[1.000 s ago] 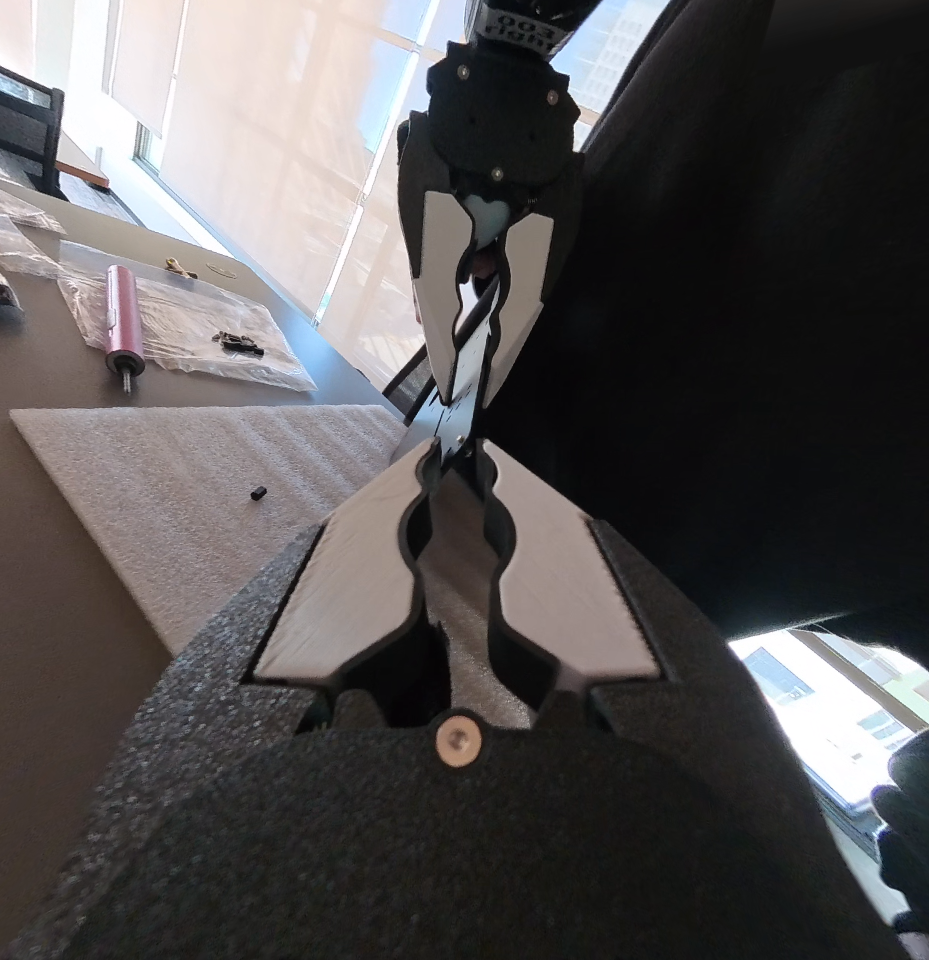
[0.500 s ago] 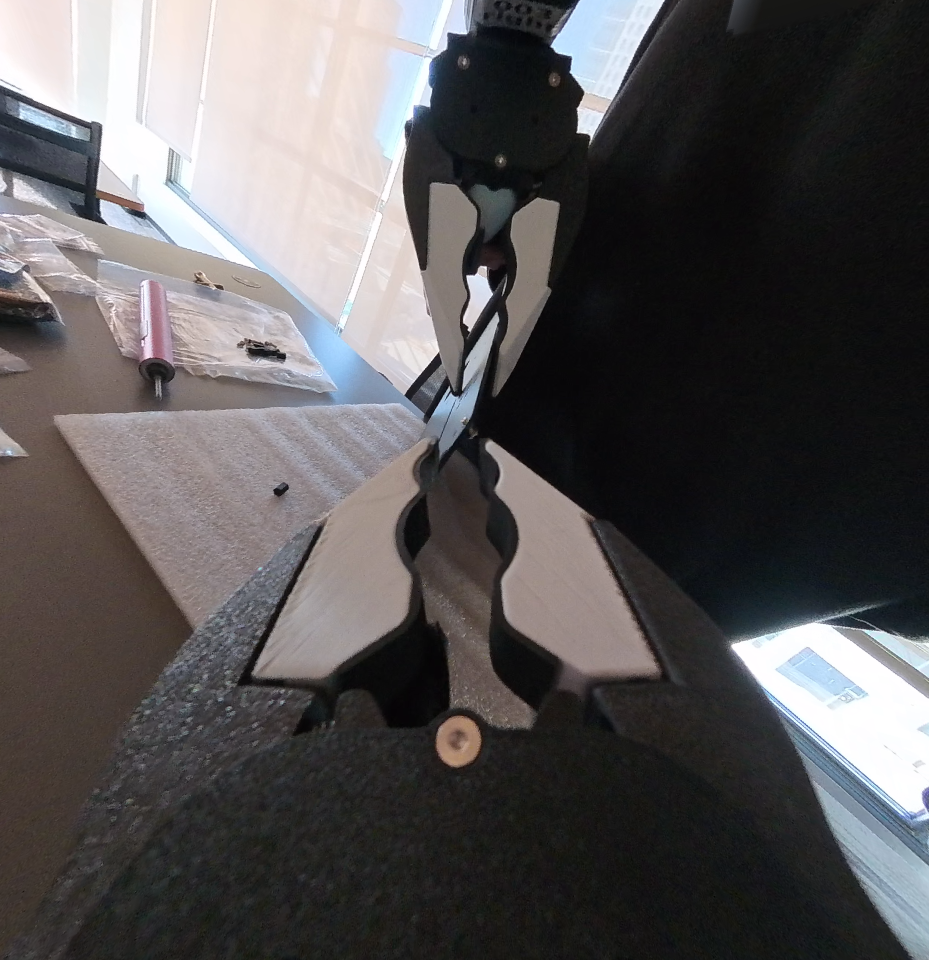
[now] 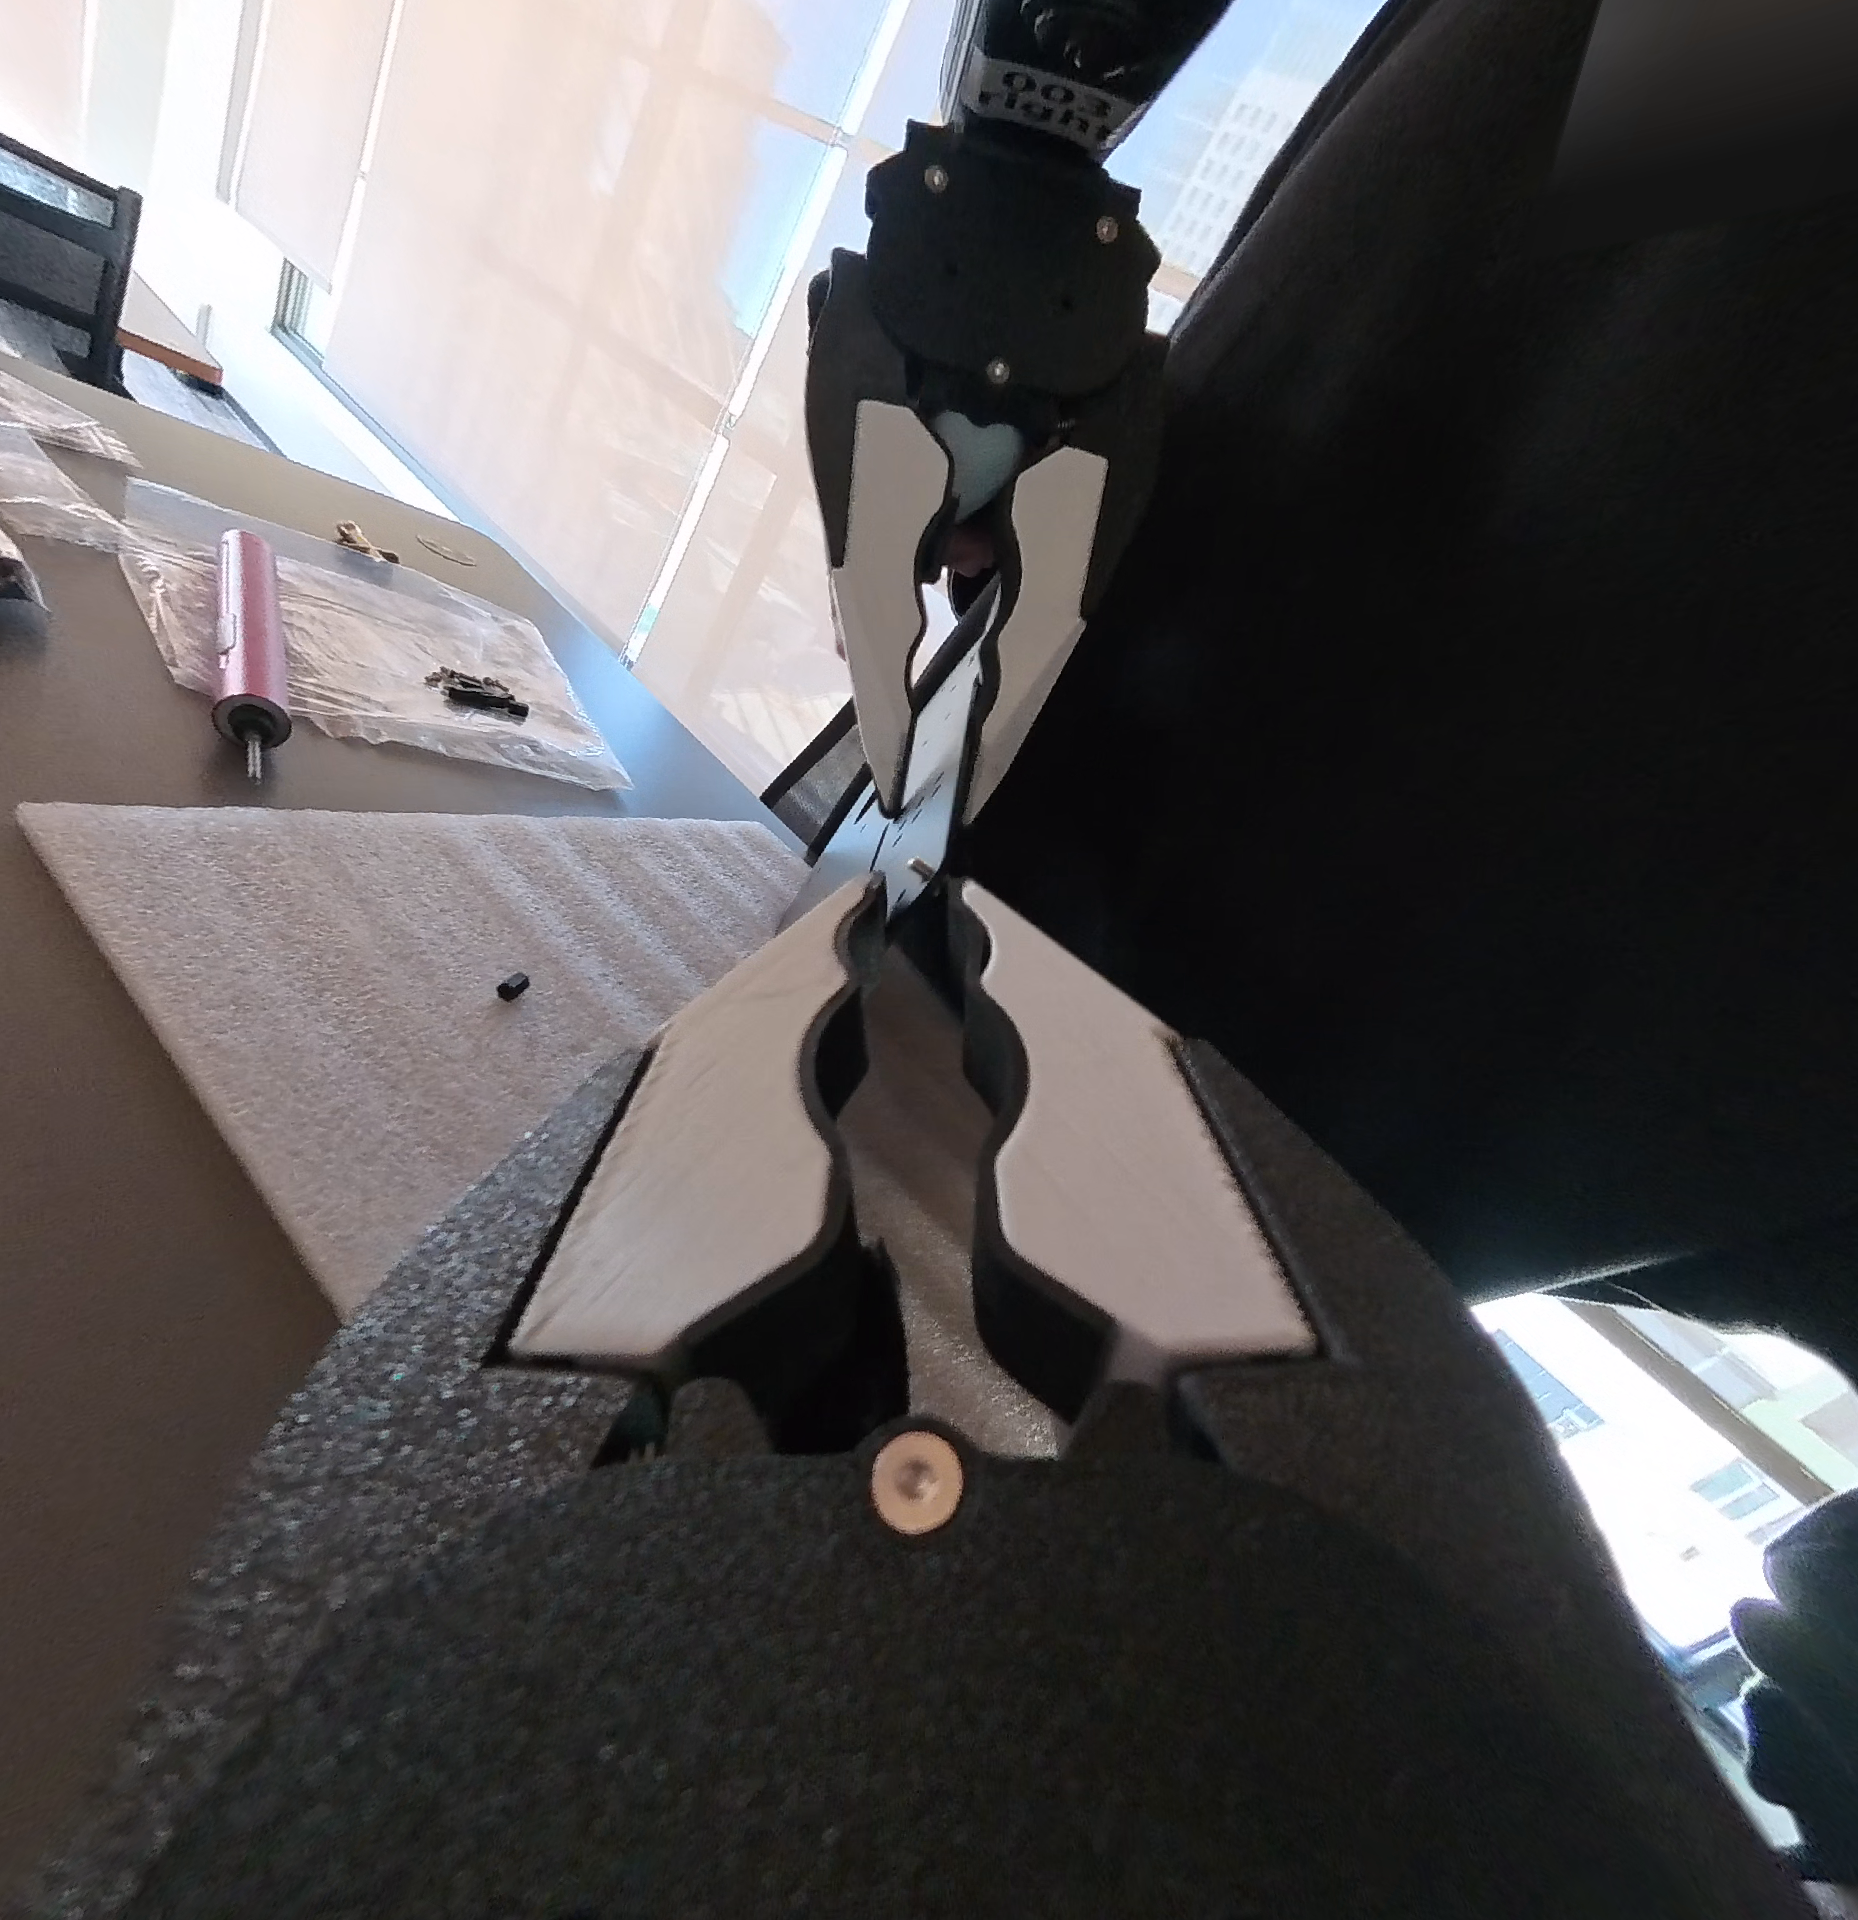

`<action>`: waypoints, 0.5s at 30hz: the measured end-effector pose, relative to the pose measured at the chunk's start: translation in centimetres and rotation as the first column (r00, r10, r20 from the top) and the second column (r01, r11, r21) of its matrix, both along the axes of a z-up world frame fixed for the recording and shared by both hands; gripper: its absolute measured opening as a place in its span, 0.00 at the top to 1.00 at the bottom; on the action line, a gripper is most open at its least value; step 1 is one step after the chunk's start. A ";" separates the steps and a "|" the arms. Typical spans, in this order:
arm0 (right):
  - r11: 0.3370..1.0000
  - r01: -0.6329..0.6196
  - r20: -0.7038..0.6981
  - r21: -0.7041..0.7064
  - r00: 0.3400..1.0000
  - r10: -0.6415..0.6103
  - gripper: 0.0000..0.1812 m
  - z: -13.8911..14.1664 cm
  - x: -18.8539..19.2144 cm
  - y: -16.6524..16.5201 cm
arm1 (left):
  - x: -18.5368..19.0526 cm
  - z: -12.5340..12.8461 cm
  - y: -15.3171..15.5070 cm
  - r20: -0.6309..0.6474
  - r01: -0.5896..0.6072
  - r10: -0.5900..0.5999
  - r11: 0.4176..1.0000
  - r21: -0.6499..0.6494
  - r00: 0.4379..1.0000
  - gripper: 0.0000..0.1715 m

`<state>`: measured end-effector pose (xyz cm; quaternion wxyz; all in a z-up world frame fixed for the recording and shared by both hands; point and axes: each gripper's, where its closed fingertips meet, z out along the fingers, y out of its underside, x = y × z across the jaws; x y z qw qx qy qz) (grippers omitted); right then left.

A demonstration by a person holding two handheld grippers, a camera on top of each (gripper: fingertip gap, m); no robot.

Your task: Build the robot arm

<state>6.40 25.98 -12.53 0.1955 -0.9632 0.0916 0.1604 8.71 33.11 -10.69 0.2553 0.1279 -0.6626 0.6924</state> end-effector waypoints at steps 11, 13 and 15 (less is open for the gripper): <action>0.988 0.063 -0.209 0.144 0.978 -0.032 0.85 2.0 0.4 0.8 | -0.2 0.0 0.0 -0.011 0.000 0.000 1.000 -0.013 1.000 0.94; 0.964 0.049 -0.217 0.260 0.976 0.009 0.85 3.1 1.7 1.1 | -0.2 0.0 0.0 -0.014 0.001 -0.001 1.000 -0.014 1.000 0.94; 0.960 0.038 -0.140 0.276 0.990 0.001 0.85 2.0 4.6 0.6 | -0.3 0.0 0.1 -0.016 0.007 -0.007 1.000 -0.014 1.000 0.94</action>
